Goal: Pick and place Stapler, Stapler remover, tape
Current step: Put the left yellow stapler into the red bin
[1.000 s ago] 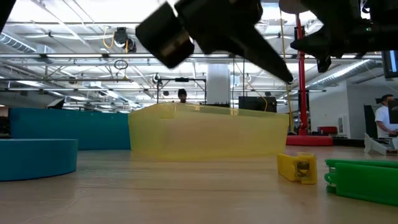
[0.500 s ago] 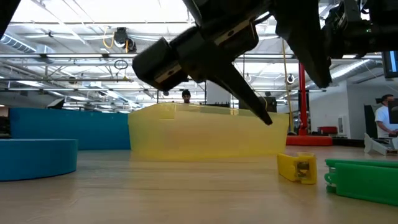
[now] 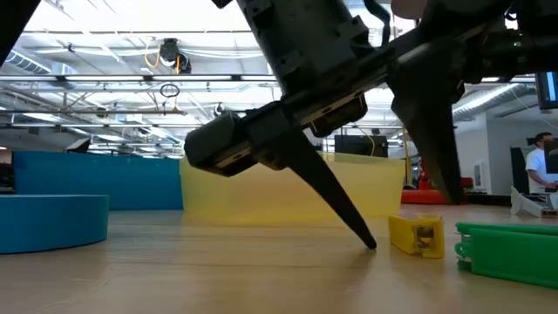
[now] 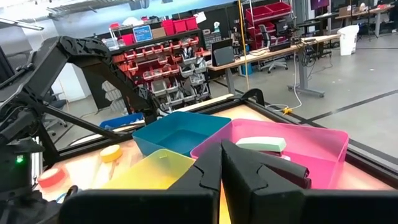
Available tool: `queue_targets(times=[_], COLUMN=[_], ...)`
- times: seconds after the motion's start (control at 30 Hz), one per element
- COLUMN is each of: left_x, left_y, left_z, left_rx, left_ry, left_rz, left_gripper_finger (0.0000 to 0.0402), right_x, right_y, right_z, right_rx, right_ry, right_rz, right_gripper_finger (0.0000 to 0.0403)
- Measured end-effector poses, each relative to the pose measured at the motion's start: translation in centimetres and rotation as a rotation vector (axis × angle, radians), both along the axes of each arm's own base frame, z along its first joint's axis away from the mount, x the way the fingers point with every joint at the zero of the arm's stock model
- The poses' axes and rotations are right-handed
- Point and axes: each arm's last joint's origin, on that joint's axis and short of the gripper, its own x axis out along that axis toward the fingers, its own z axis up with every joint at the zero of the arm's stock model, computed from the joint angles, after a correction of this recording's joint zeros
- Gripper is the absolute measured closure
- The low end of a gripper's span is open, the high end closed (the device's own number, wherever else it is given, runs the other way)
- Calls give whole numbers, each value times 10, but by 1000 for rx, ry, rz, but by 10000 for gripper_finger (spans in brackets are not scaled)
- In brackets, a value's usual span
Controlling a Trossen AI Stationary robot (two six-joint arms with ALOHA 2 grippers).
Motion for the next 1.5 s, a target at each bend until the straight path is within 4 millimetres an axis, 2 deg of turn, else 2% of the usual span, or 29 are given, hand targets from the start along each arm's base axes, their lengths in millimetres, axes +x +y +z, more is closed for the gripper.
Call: queue_targets(times=[0.7, 1.1, 1.5], left_x=[-7, -7, -5], left_y=[4, 2, 4], left_z=[-10, -10, -11], left_rx=[-72, -50, 24], left_ry=[162, 134, 89], left_rz=[80, 18, 40], left_gripper_finger=[188, 301, 374], right_x=[0, 0, 0], right_y=[0, 0, 0], right_z=[-2, -2, -2], right_rx=[8, 8, 8], right_ry=[22, 21, 21], right_rz=[-3, -4, -4], right_gripper_finger=[403, 403, 403])
